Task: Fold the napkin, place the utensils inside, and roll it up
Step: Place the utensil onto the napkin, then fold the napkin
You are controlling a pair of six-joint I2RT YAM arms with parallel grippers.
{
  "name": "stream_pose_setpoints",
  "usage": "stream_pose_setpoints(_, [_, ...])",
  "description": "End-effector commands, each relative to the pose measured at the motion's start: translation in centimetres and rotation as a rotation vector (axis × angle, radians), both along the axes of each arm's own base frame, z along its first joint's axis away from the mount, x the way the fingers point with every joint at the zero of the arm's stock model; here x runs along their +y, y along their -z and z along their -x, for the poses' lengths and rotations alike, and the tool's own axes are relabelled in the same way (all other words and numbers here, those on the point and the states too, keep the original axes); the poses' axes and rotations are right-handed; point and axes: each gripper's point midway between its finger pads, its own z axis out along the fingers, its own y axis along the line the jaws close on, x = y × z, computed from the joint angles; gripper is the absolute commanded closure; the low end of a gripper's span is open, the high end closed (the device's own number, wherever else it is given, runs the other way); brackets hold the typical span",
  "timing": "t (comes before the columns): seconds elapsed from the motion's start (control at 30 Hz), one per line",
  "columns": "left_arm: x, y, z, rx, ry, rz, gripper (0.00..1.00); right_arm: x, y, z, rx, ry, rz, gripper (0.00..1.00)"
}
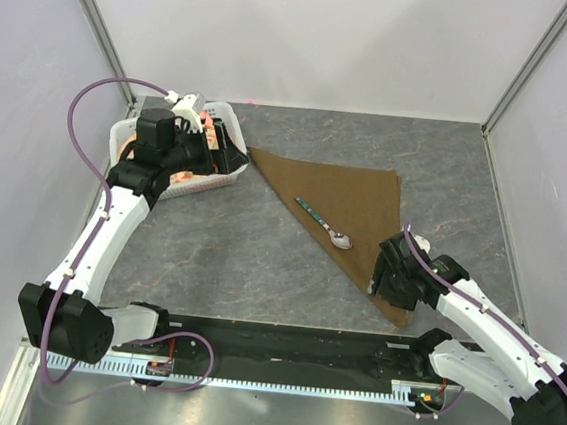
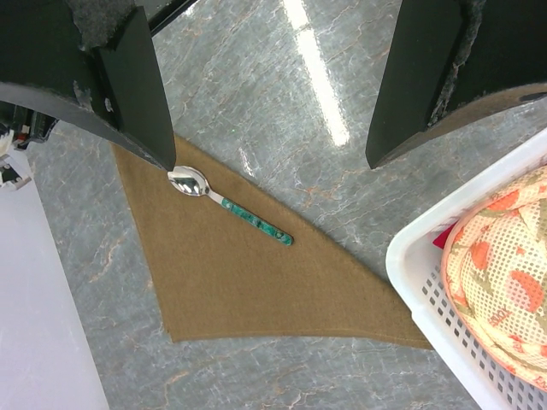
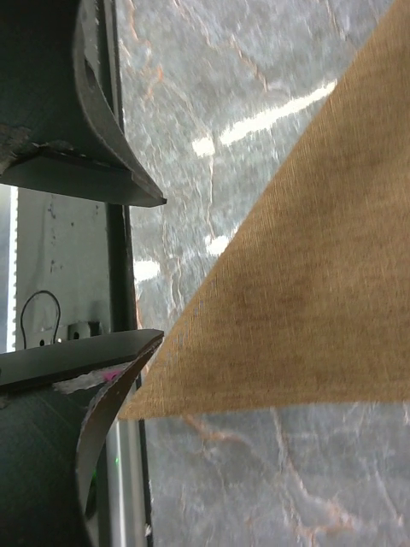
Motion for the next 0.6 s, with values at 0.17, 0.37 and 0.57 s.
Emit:
stream_pose_setpoints(0.17, [-0.7, -0.8, -0.1, -0.017, 0.024, 0.043, 0.00, -1.9, 0.6, -1.4, -0.010, 0.037, 0.120, 0.28])
stream_pose_setpoints(0.37, [-0.7, -0.8, -0.1, -0.019, 0.026, 0.044, 0.00, -1.9, 1.7, -2.2, 0.001, 0.016, 0.127, 0.27])
stream_pose_setpoints(0.57, [-0.8, -0.8, 0.0, -0.017, 0.027, 0.048, 0.00, -0.6, 2.7, -1.2, 0.045, 0.011, 0.048, 0.27])
